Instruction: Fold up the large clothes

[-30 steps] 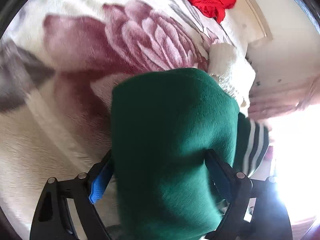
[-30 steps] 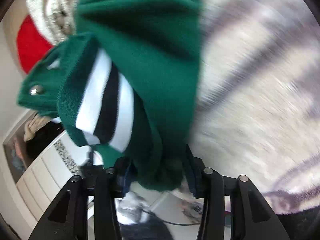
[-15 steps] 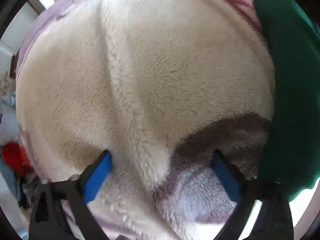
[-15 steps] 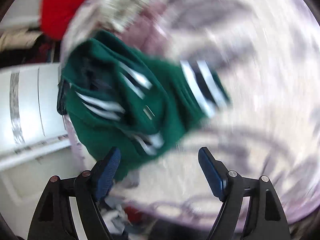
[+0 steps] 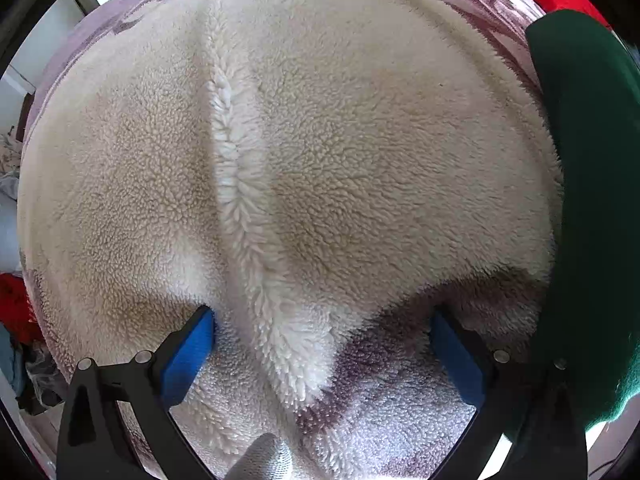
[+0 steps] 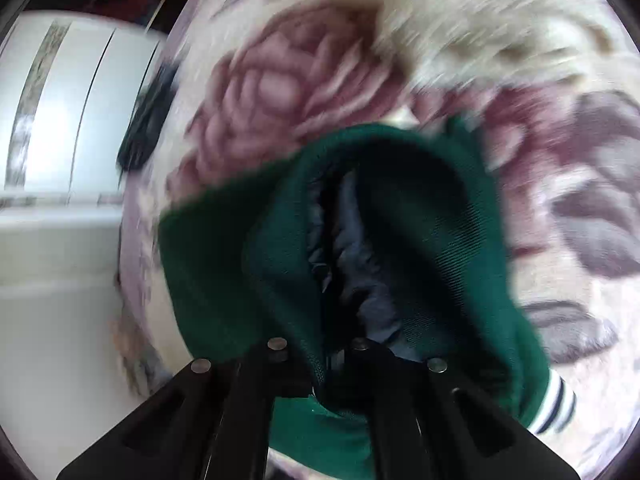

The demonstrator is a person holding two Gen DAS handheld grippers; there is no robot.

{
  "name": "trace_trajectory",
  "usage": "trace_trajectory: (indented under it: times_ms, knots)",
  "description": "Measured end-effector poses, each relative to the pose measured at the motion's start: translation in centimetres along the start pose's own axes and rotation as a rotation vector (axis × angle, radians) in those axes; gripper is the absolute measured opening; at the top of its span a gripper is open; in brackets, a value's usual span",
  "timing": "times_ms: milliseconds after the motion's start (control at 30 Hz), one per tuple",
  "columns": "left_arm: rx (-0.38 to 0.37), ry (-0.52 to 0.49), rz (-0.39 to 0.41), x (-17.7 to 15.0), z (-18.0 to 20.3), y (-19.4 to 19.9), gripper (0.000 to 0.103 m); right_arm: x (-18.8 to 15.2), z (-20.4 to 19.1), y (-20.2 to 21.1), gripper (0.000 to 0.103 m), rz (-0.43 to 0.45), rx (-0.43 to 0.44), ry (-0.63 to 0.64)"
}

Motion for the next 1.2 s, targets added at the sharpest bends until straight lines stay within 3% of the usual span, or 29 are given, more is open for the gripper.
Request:
trace_trajectory:
  times_ms: [33, 100, 167, 233, 267, 300, 367, 467, 567, 600, 633, 667, 700, 767, 867, 933, 967, 1000, 1033, 1100, 1133, 1167, 1200]
  knots:
    - [-0.002, 0.001, 0.002, -0.1, -0.3, 0.1, 0.103, 1.2, 1.0, 1.3, 0.003, 0.058, -0.022, 0.003]
    - [0.001, -0.003, 0.008, 0.0, -0.7, 0.1, 0.103, 3.3, 3.7, 2.1, 0.003, 0.089, -0.06, -0.056]
    - [-0.003, -0.004, 0.005, -1.2, -1.5, 0.3, 0.103, 4.0, 5.6, 0.3, 0.003, 0.02, -0.1, -0.07]
    - [-0.011, -0.004, -0.001, -1.3, -1.0, 0.2, 0.103, 3.9, 5.1, -0.7, 0.008, -0.044, -0.12, 0.002]
    - [-0.016, -0.006, -0.001, -1.3, -1.1, 0.3, 0.103, 3.5, 4.8, 0.0, 0.022, -0.056, -0.122, 0.022]
    - [-0.019, -0.007, 0.001, -1.3, -1.3, 0.3, 0.103, 3.4, 4.6, 0.7, 0.031, -0.048, -0.122, 0.028]
    - [-0.017, -0.013, 0.009, -1.6, -1.5, 0.3, 0.103, 3.7, 4.4, 3.1, 0.065, 0.021, -0.137, 0.037]
    - [-0.009, -0.014, 0.019, -2.2, -1.4, 0.8, 0.103, 4.0, 4.6, 5.0, 0.084, 0.096, -0.134, 0.041]
    - [-0.002, -0.012, 0.019, -2.9, -0.8, 1.3, 0.103, 5.5, 5.7, 2.2, 0.087, 0.067, -0.127, 0.042]
    - [0.001, -0.013, 0.018, -3.2, -0.3, 1.6, 0.103, 5.9, 6.3, 1.2, 0.086, 0.043, -0.134, 0.033]
    - [0.001, -0.014, 0.015, -3.2, 0.1, 1.5, 0.103, 6.0, 6.8, -0.2, 0.069, -0.003, -0.084, -0.001]
    - [0.001, -0.017, 0.013, -3.2, 0.4, 1.6, 0.103, 6.0, 6.8, -1.3, 0.023, -0.008, -0.031, -0.03]
    - [-0.005, -0.02, 0.011, -3.3, 0.4, 1.8, 0.103, 5.7, 7.1, -1.2, 0.016, 0.002, -0.021, -0.071]
    - [-0.02, -0.028, 0.014, -3.4, 0.4, 2.0, 0.103, 5.2, 6.6, 0.6, 0.011, 0.055, -0.006, -0.099]
    - [-0.026, -0.046, 0.023, -3.6, 0.4, 2.1, 0.103, 4.8, 6.8, 5.2, 0.008, 0.169, -0.062, -0.12]
    - [-0.018, -0.047, 0.025, -3.8, 0.5, 1.9, 0.103, 5.7, 9.3, 4.9, 0.0, 0.179, -0.175, -0.133]
    - [-0.012, -0.048, 0.022, -3.8, 0.6, 1.9, 0.103, 6.5, 11.9, 4.2, 0.0, 0.179, -0.284, -0.177]
    - [-0.01, -0.045, 0.016, -3.9, 0.7, 2.0, 0.103, 6.7, 13.1, 3.1, 0.0, 0.137, -0.264, -0.199]
    - [-0.009, -0.041, 0.011, -3.9, 0.7, 2.0, 0.103, 6.5, 13.9, 1.6, 0.001, 0.049, -0.154, -0.244]
    - [-0.01, -0.039, 0.005, -4.0, 0.8, 1.9, 0.103, 5.0, 13.5, 1.2, 0.008, -0.027, -0.035, -0.269]
    - [-0.009, -0.041, 0.005, -3.9, 0.8, 1.9, 0.103, 3.9, 12.4, 1.8, 0.028, -0.032, 0.023, -0.224]
    - [-0.006, -0.042, 0.006, -4.0, 0.9, 1.8, 0.103, 3.1, 11.9, 2.4, 0.063, -0.025, 0.038, -0.191]
    - [-0.003, -0.043, 0.007, -4.0, 0.9, 1.8, 0.103, 1.8, 11.5, 3.1, 0.077, -0.014, 0.048, -0.149]
Point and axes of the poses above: each gripper's, at about its wrist camera, not at the fingertips, and y roughly against the way its jaws point, z to its right, x to its top, the point moved 6 cm from there along -y, roughly the way its jaws point, and after that the axes turned 1 degree about x, right-handed, at the moved point
